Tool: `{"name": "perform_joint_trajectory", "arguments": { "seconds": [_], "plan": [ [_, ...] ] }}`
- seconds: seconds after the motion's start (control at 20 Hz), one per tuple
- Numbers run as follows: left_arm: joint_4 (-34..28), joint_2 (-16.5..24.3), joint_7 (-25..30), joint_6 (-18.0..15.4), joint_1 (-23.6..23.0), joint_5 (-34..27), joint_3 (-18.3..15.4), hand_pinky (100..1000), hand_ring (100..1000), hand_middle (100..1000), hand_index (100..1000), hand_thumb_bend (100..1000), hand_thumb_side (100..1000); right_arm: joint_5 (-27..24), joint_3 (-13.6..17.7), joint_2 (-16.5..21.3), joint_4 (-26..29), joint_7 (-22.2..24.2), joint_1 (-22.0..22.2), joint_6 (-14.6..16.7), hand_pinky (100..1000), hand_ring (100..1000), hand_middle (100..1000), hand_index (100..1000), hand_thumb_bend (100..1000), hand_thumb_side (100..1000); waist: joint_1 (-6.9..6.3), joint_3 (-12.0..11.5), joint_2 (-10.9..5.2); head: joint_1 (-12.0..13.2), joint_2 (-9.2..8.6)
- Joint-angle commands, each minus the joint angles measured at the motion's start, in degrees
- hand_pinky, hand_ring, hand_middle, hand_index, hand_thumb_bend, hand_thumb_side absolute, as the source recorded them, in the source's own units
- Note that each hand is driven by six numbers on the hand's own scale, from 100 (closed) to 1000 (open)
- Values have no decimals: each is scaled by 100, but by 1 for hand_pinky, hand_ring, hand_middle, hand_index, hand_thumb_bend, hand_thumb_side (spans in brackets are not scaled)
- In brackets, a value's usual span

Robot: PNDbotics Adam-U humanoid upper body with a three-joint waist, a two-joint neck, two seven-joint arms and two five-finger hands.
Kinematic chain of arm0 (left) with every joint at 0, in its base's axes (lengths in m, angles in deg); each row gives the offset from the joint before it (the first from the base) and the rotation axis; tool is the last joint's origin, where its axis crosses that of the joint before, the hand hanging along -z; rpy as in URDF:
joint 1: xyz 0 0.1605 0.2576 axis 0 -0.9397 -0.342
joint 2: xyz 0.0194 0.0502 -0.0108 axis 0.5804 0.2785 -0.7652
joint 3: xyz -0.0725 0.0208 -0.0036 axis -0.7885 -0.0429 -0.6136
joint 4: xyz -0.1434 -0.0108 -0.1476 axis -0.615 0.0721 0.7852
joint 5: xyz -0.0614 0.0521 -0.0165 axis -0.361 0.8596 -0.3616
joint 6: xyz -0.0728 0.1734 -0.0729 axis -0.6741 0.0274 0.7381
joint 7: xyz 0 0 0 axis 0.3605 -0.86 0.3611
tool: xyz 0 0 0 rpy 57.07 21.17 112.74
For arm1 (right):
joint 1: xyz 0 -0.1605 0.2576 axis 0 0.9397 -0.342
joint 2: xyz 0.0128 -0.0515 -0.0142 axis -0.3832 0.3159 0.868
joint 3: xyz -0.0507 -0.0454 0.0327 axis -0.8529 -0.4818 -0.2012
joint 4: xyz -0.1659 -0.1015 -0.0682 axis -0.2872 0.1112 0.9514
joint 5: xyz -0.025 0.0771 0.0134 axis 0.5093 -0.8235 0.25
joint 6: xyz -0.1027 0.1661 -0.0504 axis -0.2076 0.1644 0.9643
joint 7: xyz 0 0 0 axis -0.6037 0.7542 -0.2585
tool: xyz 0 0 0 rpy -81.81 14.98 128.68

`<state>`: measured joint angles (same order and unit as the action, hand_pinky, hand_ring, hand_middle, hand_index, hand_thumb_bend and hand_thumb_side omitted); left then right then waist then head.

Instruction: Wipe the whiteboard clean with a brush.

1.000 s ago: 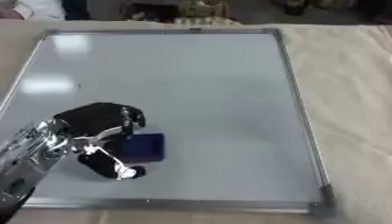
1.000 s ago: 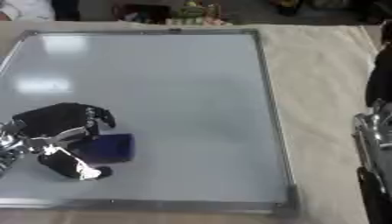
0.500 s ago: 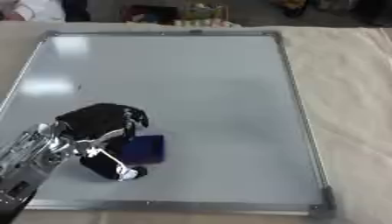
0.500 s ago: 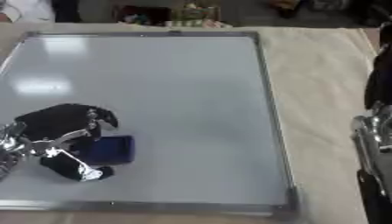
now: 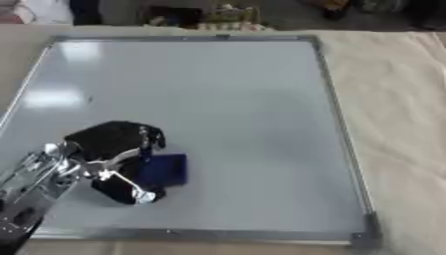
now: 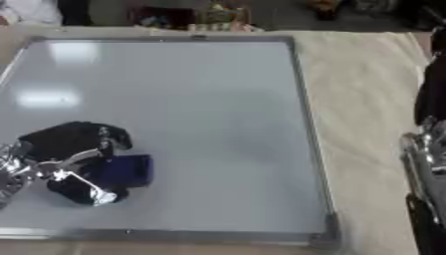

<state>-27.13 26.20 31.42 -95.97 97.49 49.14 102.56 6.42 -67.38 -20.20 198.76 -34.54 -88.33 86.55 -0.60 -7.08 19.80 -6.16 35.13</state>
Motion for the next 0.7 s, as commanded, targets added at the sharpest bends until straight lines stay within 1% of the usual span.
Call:
{"name": "perform_joint_trajectory", "arguments": {
  "seconds": [0.05,0.1,0.15,0.2,0.25,0.3,0.5,0.7],
  "plan": [
    [42,43,15,18,52,-34,-22,636,756,690,100,389,428,-39,47,59,79,-3,-42,30,889,871,692,882,100,1000,10,15,-93,12,-61],
    [44,39,17,18,51,-53,-22,635,755,689,100,389,428,-41,47,56,79,-4,-39,28,889,871,692,882,100,1000,10,15,-92,10,-61],
    [47,33,11,20,51,-76,-25,622,742,661,100,376,424,-46,46,50,79,-4,-34,25,890,872,692,882,100,1000,8,16,-91,8,-63],
    [51,29,1,25,51,-96,-26,622,742,661,100,376,424,-50,46,47,79,-3,-30,23,890,872,692,882,100,1000,7,16,-90,6,-65],
    [58,25,-11,30,49,-113,-26,605,725,614,100,371,422,-53,47,45,79,-1,-27,21,891,872,692,882,100,1000,7,17,-89,5,-64],
    [66,23,-20,33,49,-127,-24,597,718,600,100,371,419,-55,48,46,79,1,-27,22,890,872,692,882,100,1000,8,20,-89,7,-62],
    [74,12,-72,18,58,-149,-26,569,696,572,100,359,408,-64,47,53,79,9,-35,31,891,872,692,882,100,1000,11,24,-85,15,-62],
    [87,-2,-136,-7,64,-144,-23,532,664,541,100,333,373,-71,45,47,79,21,-38,31,892,872,692,882,100,1000,16,27,-76,18,-72]
  ]
}}
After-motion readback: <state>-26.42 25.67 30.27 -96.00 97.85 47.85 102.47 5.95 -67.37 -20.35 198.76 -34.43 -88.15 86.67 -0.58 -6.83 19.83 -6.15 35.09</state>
